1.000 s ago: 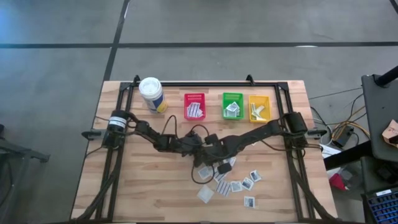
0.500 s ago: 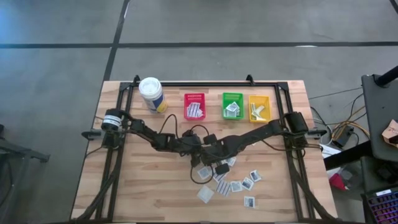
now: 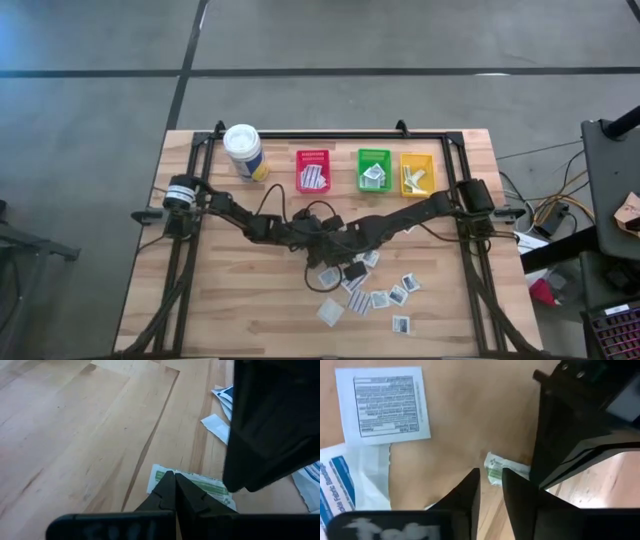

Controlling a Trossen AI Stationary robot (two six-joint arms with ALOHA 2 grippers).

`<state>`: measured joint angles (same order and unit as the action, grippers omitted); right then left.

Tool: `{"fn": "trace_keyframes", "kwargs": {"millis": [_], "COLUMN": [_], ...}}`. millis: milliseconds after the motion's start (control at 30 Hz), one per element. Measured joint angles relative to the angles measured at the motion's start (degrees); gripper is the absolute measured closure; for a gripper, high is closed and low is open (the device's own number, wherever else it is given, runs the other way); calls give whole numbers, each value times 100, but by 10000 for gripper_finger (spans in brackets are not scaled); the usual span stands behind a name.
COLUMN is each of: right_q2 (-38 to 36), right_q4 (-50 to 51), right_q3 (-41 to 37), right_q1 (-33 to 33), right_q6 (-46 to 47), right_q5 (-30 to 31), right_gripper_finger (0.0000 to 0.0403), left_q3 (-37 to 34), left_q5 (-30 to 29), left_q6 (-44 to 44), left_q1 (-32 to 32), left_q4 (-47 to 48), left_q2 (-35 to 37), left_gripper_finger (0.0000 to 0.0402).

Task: Pick & Place First Aid Supplies
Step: Put the alcohol pad in the green bin

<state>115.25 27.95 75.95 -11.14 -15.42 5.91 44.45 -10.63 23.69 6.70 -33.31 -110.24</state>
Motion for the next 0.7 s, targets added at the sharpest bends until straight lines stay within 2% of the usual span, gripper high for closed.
{"fn": "trace_keyframes", "kwargs": {"millis": [233,533,700], "right_q2": [12,14,14], "right_q4": [-44,-222,-319], "right_q3": [-70,-158,-243], "right_q1": [17,109,118], "right_q6": [-118,-81,26], "right_q5": [-6,-62,-323], "right_gripper_finger": [312,323,323], "left_q3": [0,0,-2], "left_q5": [1,1,-102], "left_q6": [6,47,99], "left_q1": [-2,-2,-2], "left_q4": [-4,-5,-10], "left_q2": [0,0,0], "left_gripper_finger": [401,401,401]}}
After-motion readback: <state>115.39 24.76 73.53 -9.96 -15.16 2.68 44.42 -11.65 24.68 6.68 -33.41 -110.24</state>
